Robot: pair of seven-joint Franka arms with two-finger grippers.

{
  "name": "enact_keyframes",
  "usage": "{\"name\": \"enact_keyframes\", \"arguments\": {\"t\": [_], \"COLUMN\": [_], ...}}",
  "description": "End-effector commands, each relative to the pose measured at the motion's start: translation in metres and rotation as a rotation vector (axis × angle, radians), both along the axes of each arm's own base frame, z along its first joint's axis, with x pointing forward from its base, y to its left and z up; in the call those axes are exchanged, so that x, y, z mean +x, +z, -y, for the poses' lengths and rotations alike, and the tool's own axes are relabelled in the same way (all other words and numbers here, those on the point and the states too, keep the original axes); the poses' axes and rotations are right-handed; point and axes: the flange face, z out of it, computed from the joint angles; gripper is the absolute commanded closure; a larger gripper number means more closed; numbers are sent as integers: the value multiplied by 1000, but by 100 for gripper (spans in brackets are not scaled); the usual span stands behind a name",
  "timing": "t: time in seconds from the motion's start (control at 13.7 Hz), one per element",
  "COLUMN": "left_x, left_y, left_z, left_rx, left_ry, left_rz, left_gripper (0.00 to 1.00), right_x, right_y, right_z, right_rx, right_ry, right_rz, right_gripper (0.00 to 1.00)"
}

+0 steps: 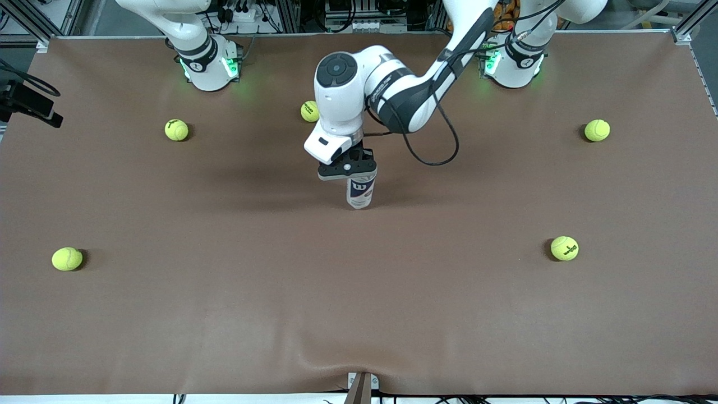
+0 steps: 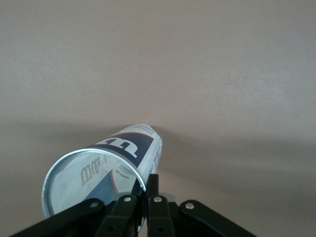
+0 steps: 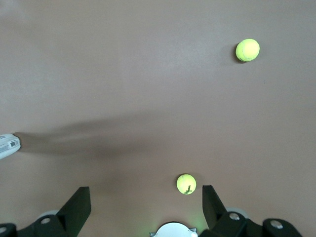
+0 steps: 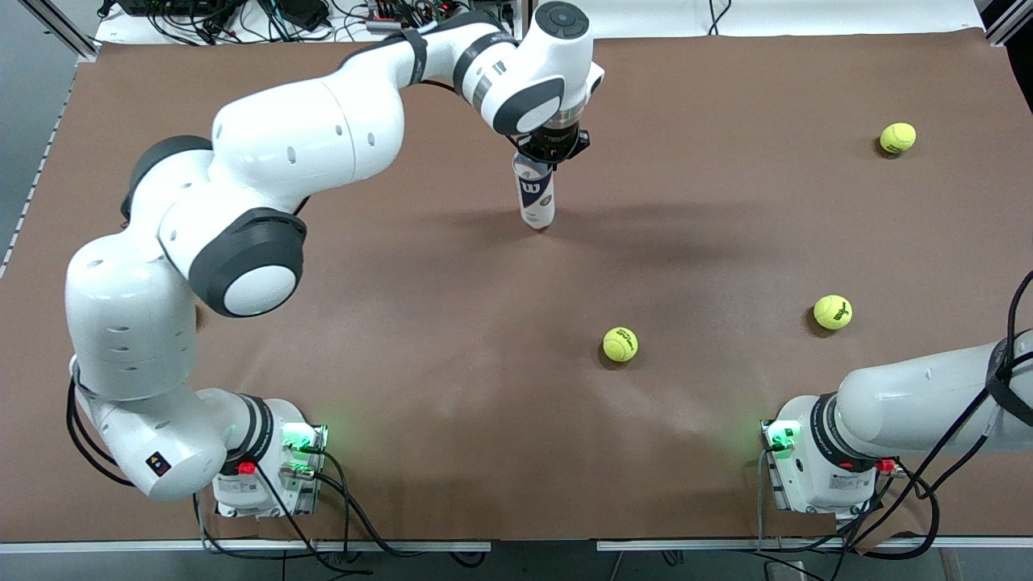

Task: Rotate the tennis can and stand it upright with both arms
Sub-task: 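Lower the can upright onto the table with the left gripper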

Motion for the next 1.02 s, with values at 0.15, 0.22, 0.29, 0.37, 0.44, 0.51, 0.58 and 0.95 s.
{"name": "enact_keyframes", "arguments": {"t": [0.15, 0.22, 0.29, 0.37, 0.44, 0.51, 0.58, 0.95], "left_x": [6, 5, 4, 4, 6, 9, 14, 50], "left_y": [10, 14, 19, 28, 42, 59, 66, 177], "left_z": [2, 3, 3, 1, -3, -10, -19, -113], "left_rx": [-19, -25, -34, -43, -57, -64, -54, -65], "left_ry": [81, 88, 93, 100, 108, 115, 123, 229], "left_rz": [28, 28, 25, 23, 30, 38, 36, 80], "left_gripper": [0, 0, 0, 0, 0, 0, 0, 0], "right_x": [1, 1, 1, 1, 1, 1, 1, 1], "right_y": [3, 3, 3, 3, 3, 3, 3, 3], "right_z": [2, 2, 2, 2, 2, 2, 2, 1], "right_rx": [8, 8, 8, 8, 8, 8, 8, 8], "right_ry": [-11, -11, -11, -11, -11, -11, -11, -10], "right_rz": [5, 5, 5, 5, 5, 5, 5, 5], "right_gripper": [0, 0, 0, 0, 0, 0, 0, 0]}}
